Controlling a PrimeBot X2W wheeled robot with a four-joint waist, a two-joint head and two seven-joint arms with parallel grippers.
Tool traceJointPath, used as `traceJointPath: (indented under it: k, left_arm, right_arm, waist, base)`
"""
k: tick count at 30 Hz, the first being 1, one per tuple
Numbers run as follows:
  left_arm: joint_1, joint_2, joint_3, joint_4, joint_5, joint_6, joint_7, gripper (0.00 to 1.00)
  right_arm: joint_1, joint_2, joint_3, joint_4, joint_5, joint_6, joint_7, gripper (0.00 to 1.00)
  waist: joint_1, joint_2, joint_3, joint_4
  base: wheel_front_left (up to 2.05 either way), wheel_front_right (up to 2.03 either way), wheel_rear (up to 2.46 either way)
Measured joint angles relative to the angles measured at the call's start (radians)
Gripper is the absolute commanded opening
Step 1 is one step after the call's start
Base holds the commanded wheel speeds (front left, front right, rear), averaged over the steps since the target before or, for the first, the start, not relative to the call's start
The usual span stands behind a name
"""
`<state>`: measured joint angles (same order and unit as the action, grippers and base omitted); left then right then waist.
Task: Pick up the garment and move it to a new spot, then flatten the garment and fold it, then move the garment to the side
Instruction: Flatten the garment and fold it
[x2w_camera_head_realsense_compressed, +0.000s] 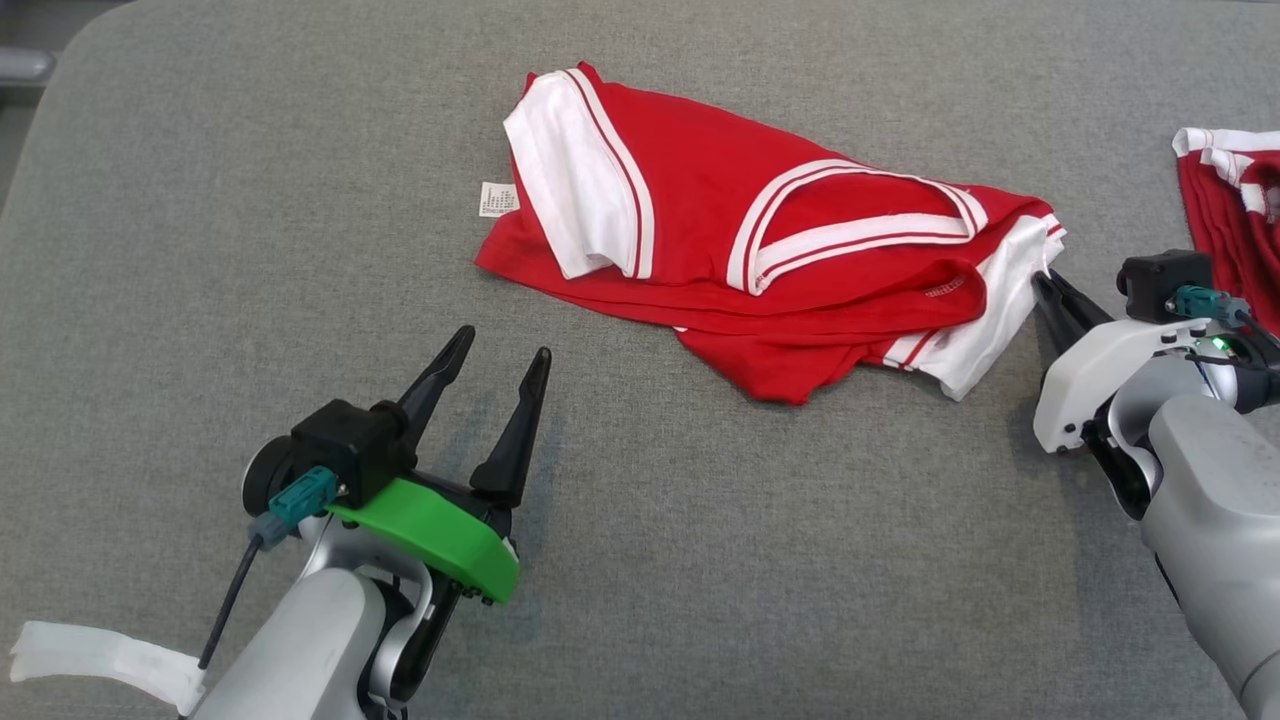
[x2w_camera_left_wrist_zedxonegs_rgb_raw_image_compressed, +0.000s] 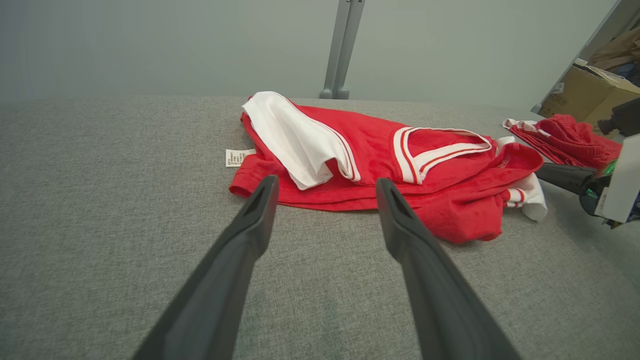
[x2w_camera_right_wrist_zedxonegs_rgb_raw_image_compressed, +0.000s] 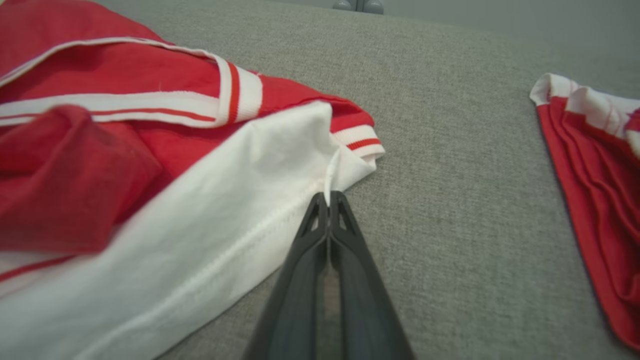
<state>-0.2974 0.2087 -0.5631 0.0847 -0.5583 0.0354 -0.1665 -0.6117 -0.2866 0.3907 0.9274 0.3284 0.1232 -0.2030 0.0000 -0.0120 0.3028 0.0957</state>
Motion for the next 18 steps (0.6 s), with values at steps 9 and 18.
traceJointPath:
  k: [9,18]
  left_arm:
    - [0.003,0.004,0.01,-0.004,0.0,0.006,0.007,1.0]
    - [0.022,-0.003,0.008,-0.005,-0.002,0.009,-0.003,1.0]
  right_arm:
    - [-0.024,0.002,0.006,0.014,0.001,0.0,-0.024,0.0]
    - [-0.031,0.012,-0.064,-0.09,0.079,0.0,-0.052,0.0]
  waist:
    - [0.0,0.0,-0.002,-0.008]
    - [0.0,0.0,-0.029,-0.046]
  base:
    - [0.0,0.0,0.0]
    - [0.0,0.0,0.0]
